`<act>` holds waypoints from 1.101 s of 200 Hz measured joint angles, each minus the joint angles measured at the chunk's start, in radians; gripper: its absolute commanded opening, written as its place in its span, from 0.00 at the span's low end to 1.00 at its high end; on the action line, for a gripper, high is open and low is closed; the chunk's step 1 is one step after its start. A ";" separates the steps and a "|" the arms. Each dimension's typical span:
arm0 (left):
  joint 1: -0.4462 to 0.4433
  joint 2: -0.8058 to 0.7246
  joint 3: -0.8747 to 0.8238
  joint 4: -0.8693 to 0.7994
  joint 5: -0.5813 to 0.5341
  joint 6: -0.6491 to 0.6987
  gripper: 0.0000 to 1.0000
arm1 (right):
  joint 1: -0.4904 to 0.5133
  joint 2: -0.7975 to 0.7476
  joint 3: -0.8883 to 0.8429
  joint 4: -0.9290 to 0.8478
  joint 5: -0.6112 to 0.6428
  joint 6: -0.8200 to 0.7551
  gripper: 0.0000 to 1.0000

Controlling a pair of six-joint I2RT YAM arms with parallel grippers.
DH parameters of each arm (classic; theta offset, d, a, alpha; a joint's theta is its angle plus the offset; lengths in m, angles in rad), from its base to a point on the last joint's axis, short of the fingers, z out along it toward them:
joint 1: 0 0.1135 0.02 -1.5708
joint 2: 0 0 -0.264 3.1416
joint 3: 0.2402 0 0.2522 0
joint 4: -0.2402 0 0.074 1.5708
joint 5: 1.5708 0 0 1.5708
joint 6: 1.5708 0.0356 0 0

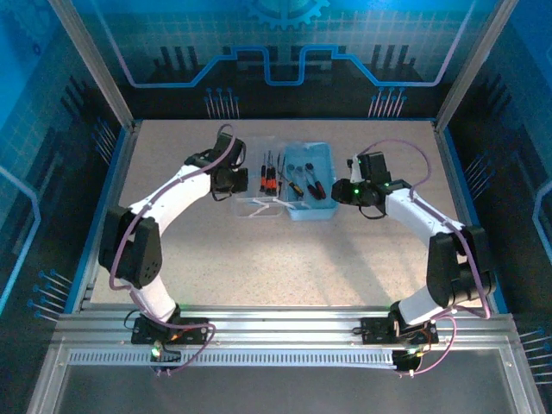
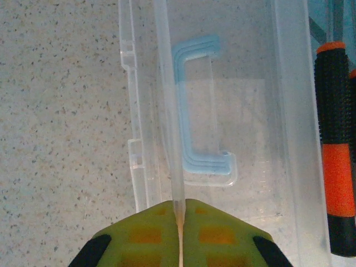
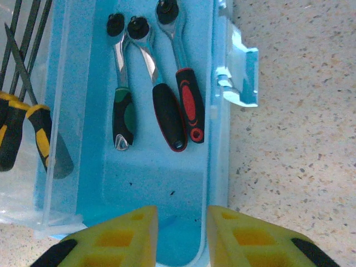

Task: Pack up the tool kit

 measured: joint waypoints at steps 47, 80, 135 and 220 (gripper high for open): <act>-0.017 -0.177 -0.189 0.019 -0.008 -0.061 0.24 | -0.005 -0.047 -0.060 0.054 -0.017 0.004 0.25; -0.021 -0.327 -0.278 -0.041 -0.003 -0.084 0.75 | -0.003 -0.058 -0.140 0.123 -0.042 0.024 0.24; -0.005 -0.561 -0.321 -0.073 -0.024 -0.152 0.75 | 0.031 -0.090 -0.169 0.177 -0.011 0.039 0.24; 0.188 -0.609 -0.639 0.055 0.122 -0.338 0.39 | 0.037 -0.133 -0.236 0.198 0.183 0.085 0.34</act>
